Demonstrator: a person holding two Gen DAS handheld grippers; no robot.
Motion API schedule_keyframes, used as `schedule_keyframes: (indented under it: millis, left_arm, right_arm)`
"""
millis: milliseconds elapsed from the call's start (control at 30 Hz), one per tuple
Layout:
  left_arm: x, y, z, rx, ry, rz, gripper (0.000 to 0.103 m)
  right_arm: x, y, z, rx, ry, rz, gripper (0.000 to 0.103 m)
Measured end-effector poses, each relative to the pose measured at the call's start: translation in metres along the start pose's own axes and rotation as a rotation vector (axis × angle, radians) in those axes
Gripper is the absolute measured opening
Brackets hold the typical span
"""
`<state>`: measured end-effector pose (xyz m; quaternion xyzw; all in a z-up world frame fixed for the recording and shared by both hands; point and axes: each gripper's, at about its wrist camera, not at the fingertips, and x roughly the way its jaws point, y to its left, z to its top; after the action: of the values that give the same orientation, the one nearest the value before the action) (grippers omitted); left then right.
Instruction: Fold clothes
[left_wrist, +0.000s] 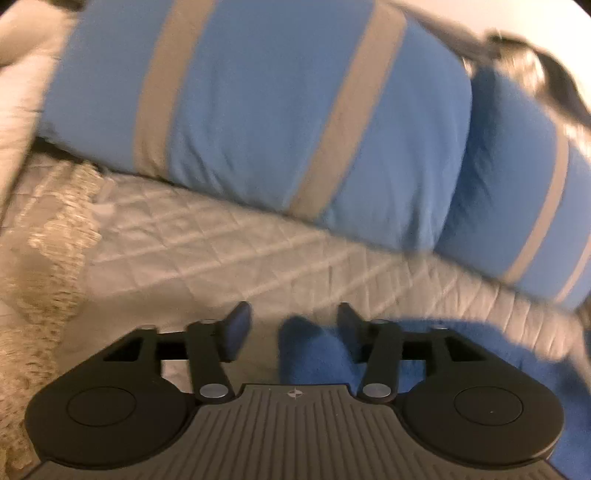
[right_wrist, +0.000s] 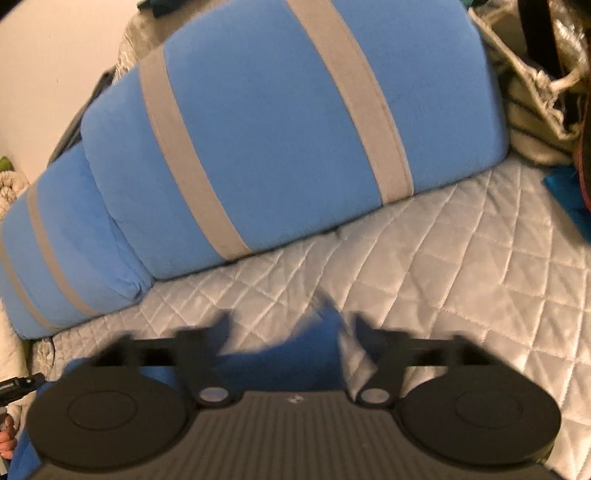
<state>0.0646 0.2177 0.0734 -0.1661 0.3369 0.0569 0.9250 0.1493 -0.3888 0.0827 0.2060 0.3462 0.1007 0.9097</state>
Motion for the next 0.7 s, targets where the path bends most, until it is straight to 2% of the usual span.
schedule_keyframes:
  millis: [100, 200, 300, 467, 533, 633, 700]
  left_arm:
    - [-0.021, 0.003, 0.002, -0.034, -0.033, 0.001, 0.062]
    - [-0.038, -0.009, -0.002, -0.019, -0.040, 0.017, 0.063]
    - [-0.055, -0.029, -0.012, 0.032, -0.041, 0.023, 0.063]
    - [-0.077, -0.058, -0.025, 0.121, -0.021, -0.009, 0.063]
    - [-0.087, -0.067, -0.032, 0.128, -0.024, -0.030, 0.063]
    - [-0.087, -0.079, -0.047, 0.179, -0.019, -0.083, 0.065]
    - [-0.074, -0.085, -0.059, 0.241, 0.024, -0.082, 0.066]
  right_arm:
    - [-0.015, 0.006, -0.001, -0.010, -0.006, 0.002, 0.098]
    - [-0.030, 0.018, -0.010, -0.052, -0.024, -0.022, 0.102]
    - [-0.043, 0.032, -0.019, -0.091, -0.029, -0.044, 0.103]
    - [-0.054, 0.059, -0.038, -0.136, 0.032, -0.070, 0.103]
    - [-0.059, 0.070, -0.046, -0.154, 0.057, -0.081, 0.103]
    - [-0.066, 0.087, -0.058, -0.182, 0.086, -0.087, 0.103]
    - [-0.067, 0.098, -0.069, -0.226, 0.086, -0.070, 0.103]
